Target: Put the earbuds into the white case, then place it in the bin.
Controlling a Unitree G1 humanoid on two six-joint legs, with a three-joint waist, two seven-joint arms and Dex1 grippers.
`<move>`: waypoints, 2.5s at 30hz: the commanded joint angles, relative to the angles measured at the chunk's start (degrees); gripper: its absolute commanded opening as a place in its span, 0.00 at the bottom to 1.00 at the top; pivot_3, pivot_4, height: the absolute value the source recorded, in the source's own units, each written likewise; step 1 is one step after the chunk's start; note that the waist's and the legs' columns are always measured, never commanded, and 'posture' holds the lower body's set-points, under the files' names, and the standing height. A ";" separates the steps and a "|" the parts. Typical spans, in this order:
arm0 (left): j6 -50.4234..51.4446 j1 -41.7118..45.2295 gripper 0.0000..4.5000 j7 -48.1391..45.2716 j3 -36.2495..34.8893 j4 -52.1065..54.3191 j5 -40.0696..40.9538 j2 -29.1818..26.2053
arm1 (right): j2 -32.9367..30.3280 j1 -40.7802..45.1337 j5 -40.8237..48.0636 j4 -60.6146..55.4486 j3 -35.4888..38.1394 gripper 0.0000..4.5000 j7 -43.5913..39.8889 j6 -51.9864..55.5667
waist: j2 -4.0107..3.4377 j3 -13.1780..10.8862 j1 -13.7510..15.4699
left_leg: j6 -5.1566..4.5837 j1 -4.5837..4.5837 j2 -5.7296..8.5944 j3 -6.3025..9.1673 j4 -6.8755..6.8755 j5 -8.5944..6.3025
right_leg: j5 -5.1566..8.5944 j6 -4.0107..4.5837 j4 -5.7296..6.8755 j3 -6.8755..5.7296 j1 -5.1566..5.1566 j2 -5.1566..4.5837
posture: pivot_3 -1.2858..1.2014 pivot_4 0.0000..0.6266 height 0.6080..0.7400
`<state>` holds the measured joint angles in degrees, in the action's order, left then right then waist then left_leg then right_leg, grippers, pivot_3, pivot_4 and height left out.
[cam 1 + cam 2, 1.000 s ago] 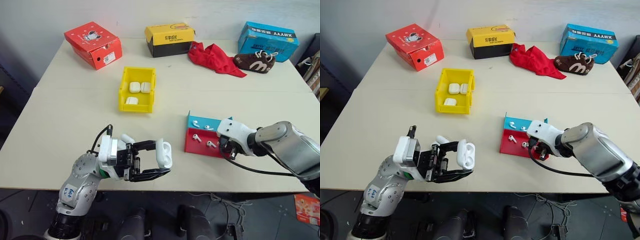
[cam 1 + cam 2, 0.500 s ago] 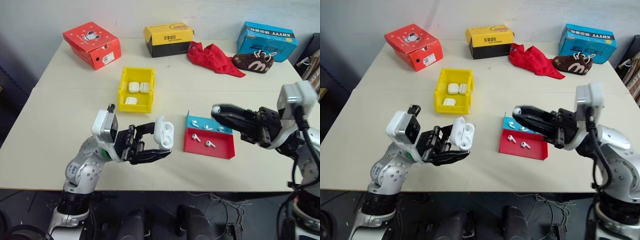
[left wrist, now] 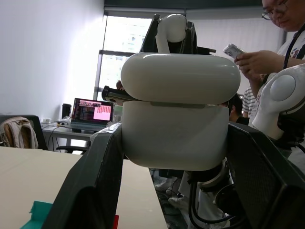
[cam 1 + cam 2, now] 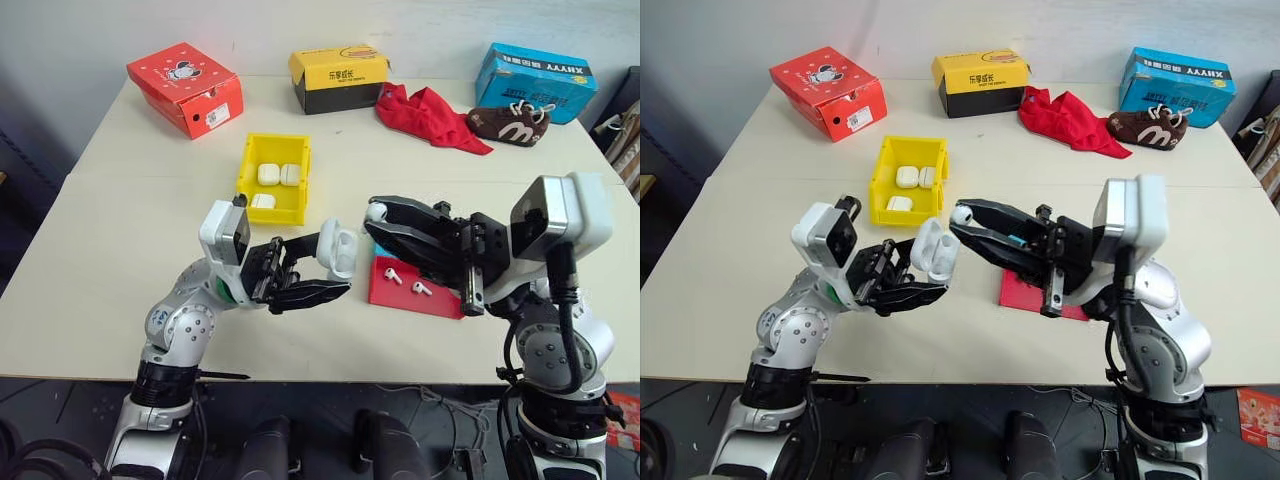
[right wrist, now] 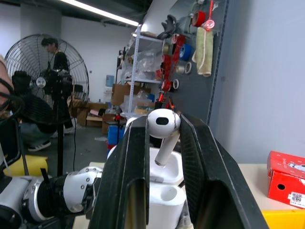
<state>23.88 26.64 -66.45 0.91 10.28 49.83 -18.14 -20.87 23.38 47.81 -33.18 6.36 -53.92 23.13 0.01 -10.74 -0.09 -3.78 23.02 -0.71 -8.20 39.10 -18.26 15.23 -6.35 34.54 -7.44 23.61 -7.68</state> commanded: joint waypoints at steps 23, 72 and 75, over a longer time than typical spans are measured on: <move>-1.75 1.00 0.62 0.30 -0.60 1.33 -1.33 2.45 | -3.45 0.82 -6.70 8.23 -7.97 0.11 -2.21 -4.79 | 0.00 0.00 -0.04 | 0.00 -0.01 -0.01 -0.02 0.00 0.00 | 0.00 0.00 0.00 0.02 0.01 -0.03 | 0.52 0.24 1.00; -5.66 -7.71 0.62 1.53 -4.46 2.78 -4.66 -3.16 | -35.63 24.75 -41.25 43.84 -20.08 0.79 -13.39 13.65 | -0.33 -0.02 -0.06 | 0.26 -0.19 -0.03 -0.19 0.02 -0.19 | 0.07 0.17 -0.13 0.33 0.08 -0.69 | 0.52 0.24 1.00; -5.58 -8.15 0.62 2.14 -4.50 3.54 -4.57 -3.00 | -32.13 28.75 -44.11 49.03 -23.38 0.54 -13.52 12.98 | -0.34 -0.01 -0.03 | 0.07 0.04 -0.01 -0.15 0.02 -0.07 | 0.07 0.16 -0.04 0.15 0.20 -0.66 | 0.52 0.24 1.00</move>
<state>18.69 18.79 -64.64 -3.37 11.06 44.71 -21.19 -52.73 50.15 5.43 14.49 -17.33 -67.19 37.20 -0.33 -10.76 -0.12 -3.73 23.10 -0.72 -8.35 39.12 -18.33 15.30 -6.19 34.60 -7.34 23.82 -8.31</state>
